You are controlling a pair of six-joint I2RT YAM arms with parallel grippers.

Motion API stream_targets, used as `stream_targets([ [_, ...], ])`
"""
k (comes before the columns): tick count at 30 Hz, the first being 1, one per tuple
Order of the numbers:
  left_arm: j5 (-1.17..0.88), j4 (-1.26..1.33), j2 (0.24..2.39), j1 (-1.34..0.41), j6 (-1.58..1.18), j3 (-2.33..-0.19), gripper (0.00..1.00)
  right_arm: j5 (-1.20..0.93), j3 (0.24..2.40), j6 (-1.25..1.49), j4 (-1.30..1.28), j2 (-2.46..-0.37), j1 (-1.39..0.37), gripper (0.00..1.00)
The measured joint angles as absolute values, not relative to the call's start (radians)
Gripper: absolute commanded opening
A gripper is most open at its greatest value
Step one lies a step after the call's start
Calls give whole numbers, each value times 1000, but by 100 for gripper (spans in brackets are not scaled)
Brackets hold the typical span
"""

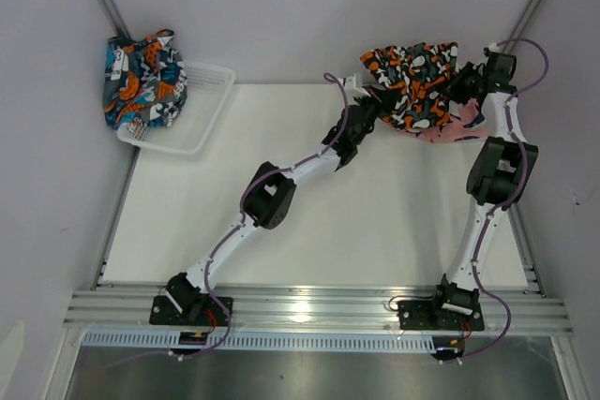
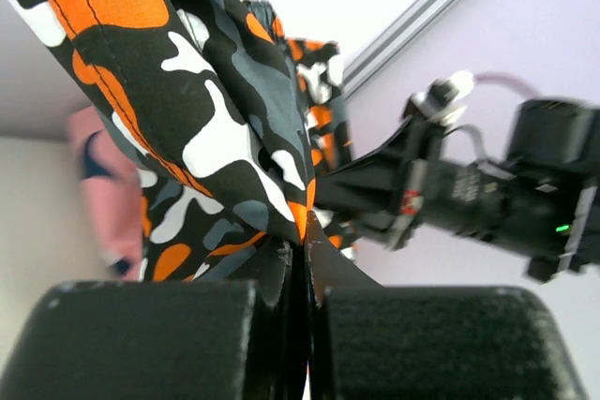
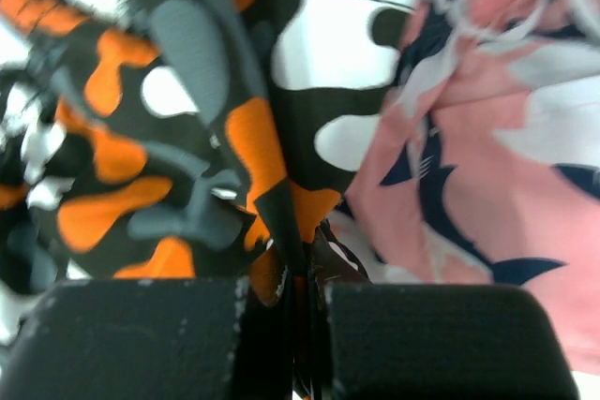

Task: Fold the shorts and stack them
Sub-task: Neatly place the folded shorts to the corner

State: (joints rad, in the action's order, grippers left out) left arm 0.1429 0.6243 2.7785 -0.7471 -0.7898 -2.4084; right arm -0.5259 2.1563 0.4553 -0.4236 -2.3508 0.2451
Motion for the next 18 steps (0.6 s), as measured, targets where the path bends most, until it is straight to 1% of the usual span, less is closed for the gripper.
stream_targets([
  [3, 205, 710, 2845, -775, -814, -2473, 0, -521, 2132, 486, -377, -2346, 273, 0],
  [6, 257, 746, 2876, -791, -849, -2483, 0, -521, 2110, 513, -355, -2343, 307, 0],
  [12, 335, 775, 2895, -801, -913, -2483, 0, -540, 2108, 539, -346, -2337, 349, 0],
  [18, 374, 795, 2895, -803, -908, -2486, 0, -551, 2117, 545, -337, -2330, 340, 0],
])
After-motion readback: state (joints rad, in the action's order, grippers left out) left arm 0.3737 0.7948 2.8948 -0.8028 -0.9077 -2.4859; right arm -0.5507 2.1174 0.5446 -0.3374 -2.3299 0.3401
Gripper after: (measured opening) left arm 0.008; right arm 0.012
